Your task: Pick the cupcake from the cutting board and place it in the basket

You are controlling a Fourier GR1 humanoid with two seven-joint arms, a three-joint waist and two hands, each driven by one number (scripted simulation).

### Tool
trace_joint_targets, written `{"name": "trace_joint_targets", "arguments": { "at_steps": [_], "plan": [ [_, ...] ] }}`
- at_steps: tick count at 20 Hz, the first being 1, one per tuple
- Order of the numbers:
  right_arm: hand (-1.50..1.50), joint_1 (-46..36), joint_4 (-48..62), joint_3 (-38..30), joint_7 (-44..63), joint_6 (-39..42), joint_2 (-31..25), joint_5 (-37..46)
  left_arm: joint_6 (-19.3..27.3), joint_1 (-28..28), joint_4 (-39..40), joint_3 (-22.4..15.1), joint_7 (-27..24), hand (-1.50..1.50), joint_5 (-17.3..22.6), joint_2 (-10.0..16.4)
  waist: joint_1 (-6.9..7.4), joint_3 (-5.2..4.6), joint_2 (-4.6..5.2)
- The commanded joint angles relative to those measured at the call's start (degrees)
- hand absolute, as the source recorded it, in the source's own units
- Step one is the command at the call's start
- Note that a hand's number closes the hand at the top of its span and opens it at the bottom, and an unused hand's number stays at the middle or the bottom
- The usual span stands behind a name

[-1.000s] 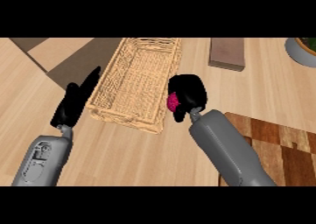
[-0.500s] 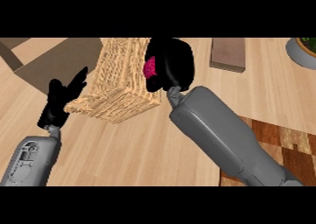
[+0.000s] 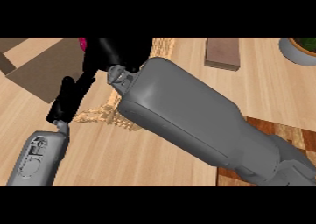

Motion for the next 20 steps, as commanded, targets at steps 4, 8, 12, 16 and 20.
{"name": "trace_joint_targets", "arguments": {
  "at_steps": [4, 8, 12, 16, 20],
  "plan": [
    [1.50, -16.03, 8.11, 0.30, 15.74, 0.05, 0.67, -3.02, 0.25, 0.77, 1.25, 0.30, -0.14, 0.00, 0.11, -0.67, -2.95, -0.30, -0.09],
    [1.50, -21.47, 17.80, 1.45, 17.11, 8.04, 0.67, -3.57, 1.15, 1.75, 0.80, -0.12, -0.34, 0.00, -0.63, -1.56, -4.17, -0.44, 0.05],
    [1.50, -22.82, 25.87, 3.84, 16.25, 12.27, 0.68, -4.53, 2.49, 2.63, -1.96, 0.29, 0.67, 0.00, -1.04, -1.84, -5.16, -0.22, 0.22],
    [1.50, -24.87, 30.00, 3.74, 16.21, 14.24, 0.68, -7.85, 3.14, 4.23, -1.58, 1.35, 0.59, 0.00, -1.41, -1.32, -6.75, -0.05, 0.28],
    [1.50, -26.94, 32.65, 3.71, 15.43, 16.25, 0.67, -9.22, 2.12, 4.71, -0.11, 2.94, -0.99, 0.00, -0.44, -0.29, -8.93, 0.08, 0.11]
  ]
}}
